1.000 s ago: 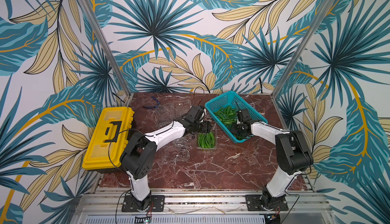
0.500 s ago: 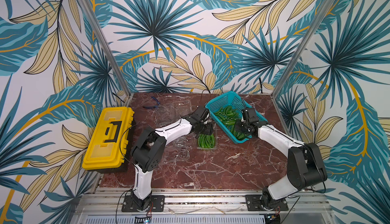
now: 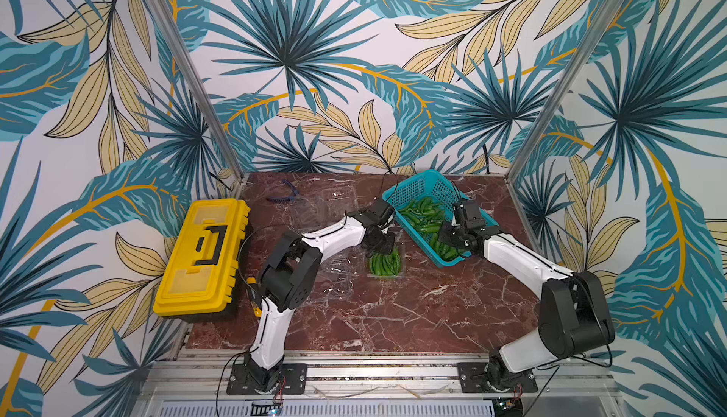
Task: Take small green peppers out of containers
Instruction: Pick up the green pepper from the packing box.
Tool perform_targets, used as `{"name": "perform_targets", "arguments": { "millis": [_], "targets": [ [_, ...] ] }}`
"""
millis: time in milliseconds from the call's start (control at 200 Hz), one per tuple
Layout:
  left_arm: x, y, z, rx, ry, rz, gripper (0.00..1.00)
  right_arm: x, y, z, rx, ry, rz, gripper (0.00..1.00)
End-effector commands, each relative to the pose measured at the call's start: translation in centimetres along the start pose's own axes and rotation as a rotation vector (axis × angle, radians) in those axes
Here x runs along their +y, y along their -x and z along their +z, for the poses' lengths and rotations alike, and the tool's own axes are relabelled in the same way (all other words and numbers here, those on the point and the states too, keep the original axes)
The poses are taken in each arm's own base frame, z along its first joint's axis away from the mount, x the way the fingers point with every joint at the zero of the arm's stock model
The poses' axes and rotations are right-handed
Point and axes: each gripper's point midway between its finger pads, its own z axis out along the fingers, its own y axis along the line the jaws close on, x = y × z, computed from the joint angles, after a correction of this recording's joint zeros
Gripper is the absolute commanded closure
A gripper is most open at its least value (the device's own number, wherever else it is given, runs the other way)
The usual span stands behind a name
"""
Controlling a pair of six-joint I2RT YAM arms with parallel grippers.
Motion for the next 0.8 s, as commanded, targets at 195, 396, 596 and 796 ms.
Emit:
{"name": "perform_targets", "arguments": {
  "millis": [195, 396, 596, 796],
  "targets": [
    [0.1, 0.3, 1.5, 0.039, 0.04, 0.022, 0.61, 1.6, -2.5, 2.2, 0.121, 0.089, -0.007, 0.65],
    [-0.3, 0.1, 1.4, 0.049, 0.029, 0.032, 0.75, 4.2, -4.5, 3.1, 0.205, 0.21, 0.007, 0.65],
    [-0.7, 0.0, 0.0, 0.037, 0.012, 0.04, 0.83, 7.3, -7.0, 3.2, 0.252, 0.315, 0.037, 0.65],
    [-1.0, -0.1, -2.0, 0.012, 0.003, 0.047, 0.92, 10.0, -9.1, 2.7, 0.296, 0.386, 0.049, 0.65]
  ]
}}
